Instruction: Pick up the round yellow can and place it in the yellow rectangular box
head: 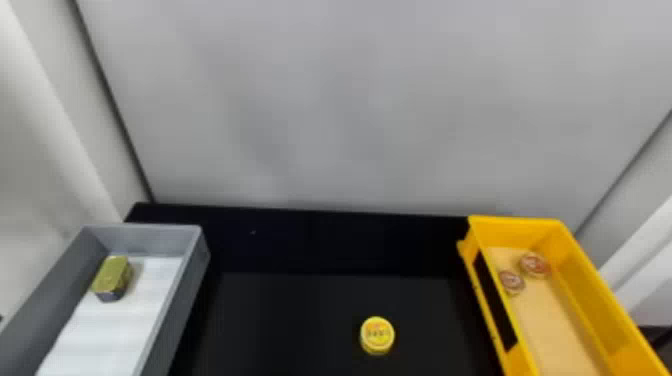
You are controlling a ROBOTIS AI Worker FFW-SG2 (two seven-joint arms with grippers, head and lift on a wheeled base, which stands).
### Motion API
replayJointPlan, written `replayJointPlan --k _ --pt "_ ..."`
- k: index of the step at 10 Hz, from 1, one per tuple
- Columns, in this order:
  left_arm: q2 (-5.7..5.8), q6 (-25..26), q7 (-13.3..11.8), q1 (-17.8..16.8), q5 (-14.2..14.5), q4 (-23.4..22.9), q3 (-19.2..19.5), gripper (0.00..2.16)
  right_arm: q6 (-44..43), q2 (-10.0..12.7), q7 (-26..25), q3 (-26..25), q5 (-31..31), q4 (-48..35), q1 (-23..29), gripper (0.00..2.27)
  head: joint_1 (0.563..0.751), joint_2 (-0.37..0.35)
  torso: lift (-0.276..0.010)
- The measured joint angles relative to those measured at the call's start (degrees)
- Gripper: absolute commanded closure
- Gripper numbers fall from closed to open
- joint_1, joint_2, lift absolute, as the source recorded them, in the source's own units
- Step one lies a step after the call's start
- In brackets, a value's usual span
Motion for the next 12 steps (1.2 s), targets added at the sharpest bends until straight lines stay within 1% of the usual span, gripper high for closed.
replayJointPlan --k 1,2,4,5,6,8,9,11,12 --pt "0.37 0.05 -0.08 -0.04 0.02 0.00 0.16 0.05 -0.01 -0.01 0.00 -0.01 0.00 0.00 -0.16 0.01 0.678 -0.078 -0.009" --pt "1.49 0.51 -0.15 -0.10 0.13 -0.10 0.29 0.05 0.05 -0.13 0.01 -0.03 0.00 0.00 -0.47 0.01 0.678 -0.078 -0.009" --pt "4.34 1.84 -0.26 -0.12 -0.06 -0.86 0.86 0.05 0.46 -0.63 0.31 -0.14 -0.02 0.00 -1.09 0.01 0.678 -0.078 -0.009" --pt "5.31 2.34 -0.31 -0.09 -0.28 -1.23 1.18 0.05 0.87 -1.05 0.56 -0.13 -0.10 0.00 -1.36 0.01 0.678 -0.078 -0.009" --pt "5.85 2.70 -0.31 0.05 -0.47 -1.47 1.38 0.05 1.32 -1.37 0.74 -0.05 -0.28 0.00 -1.56 0.01 0.678 -0.078 -0.009" --pt "6.20 3.09 -0.29 0.24 -0.67 -1.71 1.57 0.05 3.19 -1.53 0.59 0.03 -1.92 0.00 -1.77 0.01 0.678 -0.078 -0.009" --pt "6.30 3.17 -0.33 0.26 -0.72 -1.77 1.59 0.05 5.37 -1.31 0.24 0.02 -3.98 0.00 -2.04 0.01 0.678 -0.078 -0.009" --pt "6.38 3.39 -0.36 0.41 -0.83 -1.89 1.63 0.05 14.98 0.02 -0.08 0.01 -10.79 -0.02 -3.30 0.01 0.678 -0.078 -0.009" --pt "6.39 3.54 -0.36 0.46 -0.90 -1.96 1.65 0.05 21.80 1.34 1.48 0.04 -13.62 -0.04 -4.29 0.01 0.678 -0.078 -0.009"
